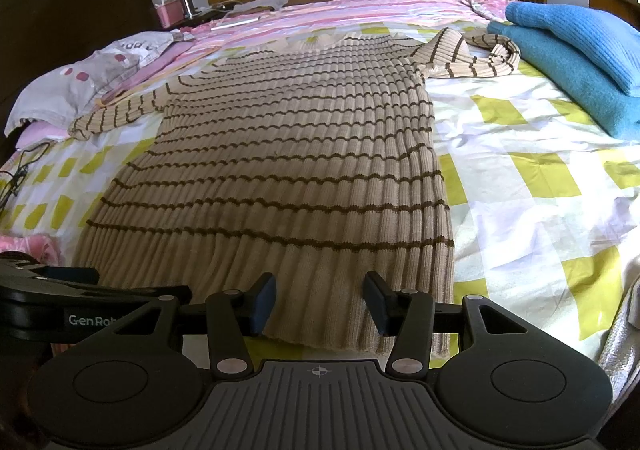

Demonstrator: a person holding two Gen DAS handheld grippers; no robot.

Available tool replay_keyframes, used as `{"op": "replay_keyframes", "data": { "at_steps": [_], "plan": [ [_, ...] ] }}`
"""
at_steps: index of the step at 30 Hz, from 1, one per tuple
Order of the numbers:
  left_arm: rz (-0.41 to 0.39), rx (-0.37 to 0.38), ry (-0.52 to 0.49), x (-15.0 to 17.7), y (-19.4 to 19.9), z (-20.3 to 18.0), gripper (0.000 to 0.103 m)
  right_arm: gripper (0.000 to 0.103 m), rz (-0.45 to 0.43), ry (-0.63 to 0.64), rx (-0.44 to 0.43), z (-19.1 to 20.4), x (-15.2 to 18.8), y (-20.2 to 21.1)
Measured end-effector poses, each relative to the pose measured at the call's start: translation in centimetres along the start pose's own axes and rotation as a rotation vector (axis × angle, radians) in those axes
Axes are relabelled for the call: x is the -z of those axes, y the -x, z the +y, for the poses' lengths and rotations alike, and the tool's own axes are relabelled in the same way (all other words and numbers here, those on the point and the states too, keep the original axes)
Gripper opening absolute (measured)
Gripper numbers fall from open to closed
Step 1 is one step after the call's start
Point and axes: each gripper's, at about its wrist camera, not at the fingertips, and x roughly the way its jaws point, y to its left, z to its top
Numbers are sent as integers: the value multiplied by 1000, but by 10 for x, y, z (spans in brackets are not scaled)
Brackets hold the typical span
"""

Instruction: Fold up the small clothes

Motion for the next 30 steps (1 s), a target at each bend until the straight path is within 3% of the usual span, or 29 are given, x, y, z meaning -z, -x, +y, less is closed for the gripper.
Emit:
{"op": "replay_keyframes", "data": {
  "at_steps": [30],
  "plan": [
    [52, 42, 42, 0, -5, 7, 103, 51, -2, -4, -1, -1, 1, 0]
  ]
}}
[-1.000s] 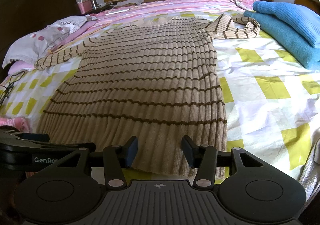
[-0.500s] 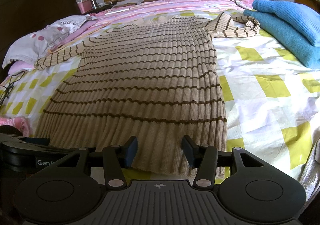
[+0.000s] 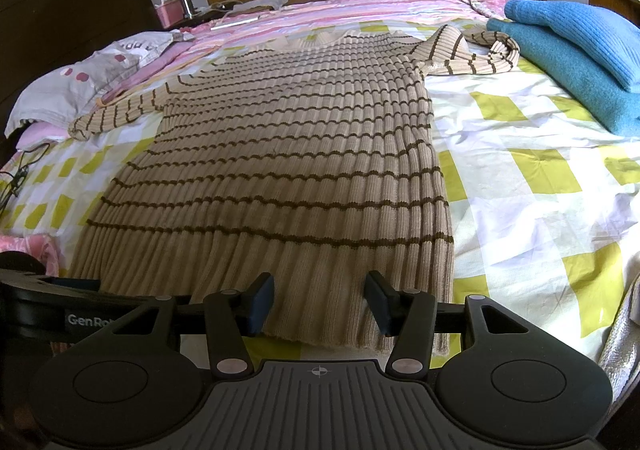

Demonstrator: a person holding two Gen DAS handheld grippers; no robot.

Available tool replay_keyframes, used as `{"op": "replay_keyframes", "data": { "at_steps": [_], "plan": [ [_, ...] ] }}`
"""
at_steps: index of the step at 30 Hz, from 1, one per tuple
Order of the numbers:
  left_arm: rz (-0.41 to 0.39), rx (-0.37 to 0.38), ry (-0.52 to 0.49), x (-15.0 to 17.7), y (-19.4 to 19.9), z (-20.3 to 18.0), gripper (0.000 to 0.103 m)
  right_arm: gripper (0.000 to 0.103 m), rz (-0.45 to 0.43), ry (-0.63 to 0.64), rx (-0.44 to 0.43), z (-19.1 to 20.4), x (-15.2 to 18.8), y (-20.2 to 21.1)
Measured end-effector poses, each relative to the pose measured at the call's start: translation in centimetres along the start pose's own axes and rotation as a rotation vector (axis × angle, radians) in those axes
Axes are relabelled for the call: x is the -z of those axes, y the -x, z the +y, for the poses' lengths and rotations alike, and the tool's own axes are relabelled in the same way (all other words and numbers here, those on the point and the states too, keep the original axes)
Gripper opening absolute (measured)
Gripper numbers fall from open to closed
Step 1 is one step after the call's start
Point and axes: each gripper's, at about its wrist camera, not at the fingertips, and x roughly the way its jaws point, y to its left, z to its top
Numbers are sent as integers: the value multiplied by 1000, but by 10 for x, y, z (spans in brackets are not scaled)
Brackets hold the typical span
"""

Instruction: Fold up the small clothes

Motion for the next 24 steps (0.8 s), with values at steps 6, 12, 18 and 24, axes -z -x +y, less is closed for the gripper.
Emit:
{"op": "replay_keyframes", "data": {
  "at_steps": [6, 12, 18, 24],
  "plan": [
    [-52, -4, 10, 0, 10, 1, 103, 51, -15, -11, 1, -1, 1, 2],
    [-108, -20, 19, -1, 19, 3, 103, 51, -16, -18, -1, -3, 0, 3],
    [-118, -28, 19, -1, 20, 4, 103, 51, -17, -18, -6, -3, 1, 4],
    [-136, -34, 18, 0, 24, 4, 103, 51, -19, -29, -10, -4, 1, 4]
  ]
}}
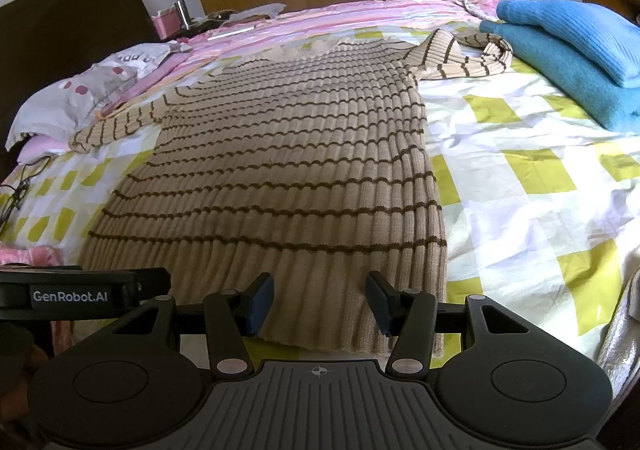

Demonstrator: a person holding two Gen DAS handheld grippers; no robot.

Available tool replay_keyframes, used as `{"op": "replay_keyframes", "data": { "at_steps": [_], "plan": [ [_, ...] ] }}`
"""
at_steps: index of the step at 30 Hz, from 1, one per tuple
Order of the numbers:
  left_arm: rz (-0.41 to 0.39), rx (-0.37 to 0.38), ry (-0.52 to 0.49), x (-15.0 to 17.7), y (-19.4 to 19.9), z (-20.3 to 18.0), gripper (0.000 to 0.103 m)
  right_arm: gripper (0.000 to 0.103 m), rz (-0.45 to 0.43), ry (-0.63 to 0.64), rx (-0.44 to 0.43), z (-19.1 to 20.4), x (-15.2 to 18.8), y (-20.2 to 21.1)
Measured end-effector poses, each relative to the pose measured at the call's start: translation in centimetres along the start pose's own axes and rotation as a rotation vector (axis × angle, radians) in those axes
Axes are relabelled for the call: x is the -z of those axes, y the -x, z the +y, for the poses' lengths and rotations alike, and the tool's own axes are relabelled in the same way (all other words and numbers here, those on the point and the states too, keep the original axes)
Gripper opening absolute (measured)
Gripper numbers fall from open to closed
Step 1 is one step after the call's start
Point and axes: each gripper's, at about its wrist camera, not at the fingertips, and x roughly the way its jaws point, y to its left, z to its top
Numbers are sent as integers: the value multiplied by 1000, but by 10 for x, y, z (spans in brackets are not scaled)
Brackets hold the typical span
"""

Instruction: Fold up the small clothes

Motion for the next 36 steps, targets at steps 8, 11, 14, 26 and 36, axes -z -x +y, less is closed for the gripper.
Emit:
{"op": "replay_keyframes", "data": {
  "at_steps": [8, 11, 14, 26, 36],
  "plan": [
    [-21, 1, 3, -1, 3, 2, 103, 51, -16, -3, 2, 0, -1, 2],
    [-23, 0, 6, -1, 4, 3, 103, 51, -27, 2, 7, 0, -2, 4],
    [-24, 1, 12, -1, 4, 5, 103, 51, -47, 7, 7, 2, -3, 8],
    [-36, 3, 25, 0, 6, 7, 103, 51, -86, 25, 13, 7, -6, 16],
    [-28, 11, 28, -1, 6, 8, 103, 51, -91, 36, 10, 11, -6, 18]
  ]
}}
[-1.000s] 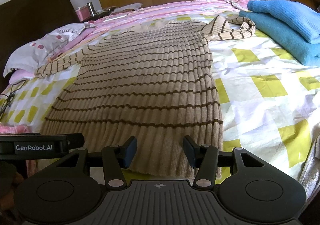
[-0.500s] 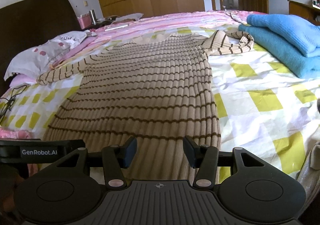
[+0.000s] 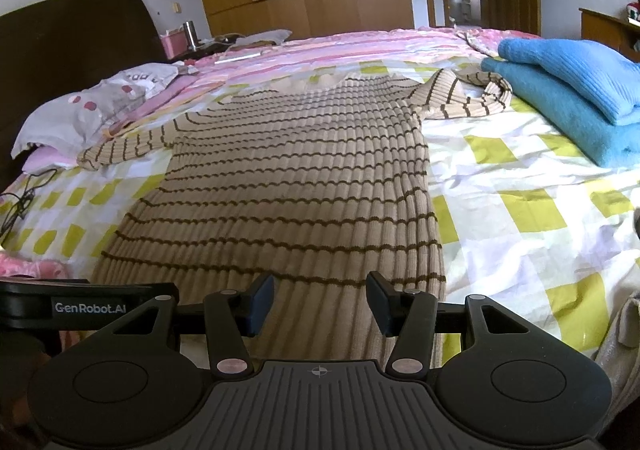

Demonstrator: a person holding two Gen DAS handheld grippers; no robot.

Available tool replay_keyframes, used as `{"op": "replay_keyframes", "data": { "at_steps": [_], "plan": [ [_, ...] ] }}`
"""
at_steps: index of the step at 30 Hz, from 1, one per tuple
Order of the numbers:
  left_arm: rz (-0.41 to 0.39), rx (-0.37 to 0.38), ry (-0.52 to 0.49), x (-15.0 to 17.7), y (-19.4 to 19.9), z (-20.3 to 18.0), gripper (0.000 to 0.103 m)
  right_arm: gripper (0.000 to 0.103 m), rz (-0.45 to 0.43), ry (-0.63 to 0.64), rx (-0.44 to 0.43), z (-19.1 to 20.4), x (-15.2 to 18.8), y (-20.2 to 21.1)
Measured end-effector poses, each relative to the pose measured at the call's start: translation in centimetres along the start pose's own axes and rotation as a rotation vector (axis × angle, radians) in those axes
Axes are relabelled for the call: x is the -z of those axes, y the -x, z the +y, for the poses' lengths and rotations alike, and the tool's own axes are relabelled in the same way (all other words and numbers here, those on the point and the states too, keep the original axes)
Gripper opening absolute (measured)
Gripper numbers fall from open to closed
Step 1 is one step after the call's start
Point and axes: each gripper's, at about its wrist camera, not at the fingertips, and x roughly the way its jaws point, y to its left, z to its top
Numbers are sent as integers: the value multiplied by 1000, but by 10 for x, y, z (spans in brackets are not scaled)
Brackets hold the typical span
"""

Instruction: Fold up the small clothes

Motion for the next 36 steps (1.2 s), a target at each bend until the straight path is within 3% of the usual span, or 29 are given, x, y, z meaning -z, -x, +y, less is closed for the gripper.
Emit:
{"op": "replay_keyframes", "data": {
  "at_steps": [11, 19, 36],
  "plan": [
    [-2, -8, -11, -2, -3, -4, 103, 51, -13, -24, 0, -9, -3, -3],
    [-51, -28, -63, -11, -1, -14, 103, 51, -11, -43, -23, -13, -13, -10],
    [-33, -20, -95, -39, -19, -23, 103, 51, 4, -27, -36, -15, -31, -41]
  ]
}}
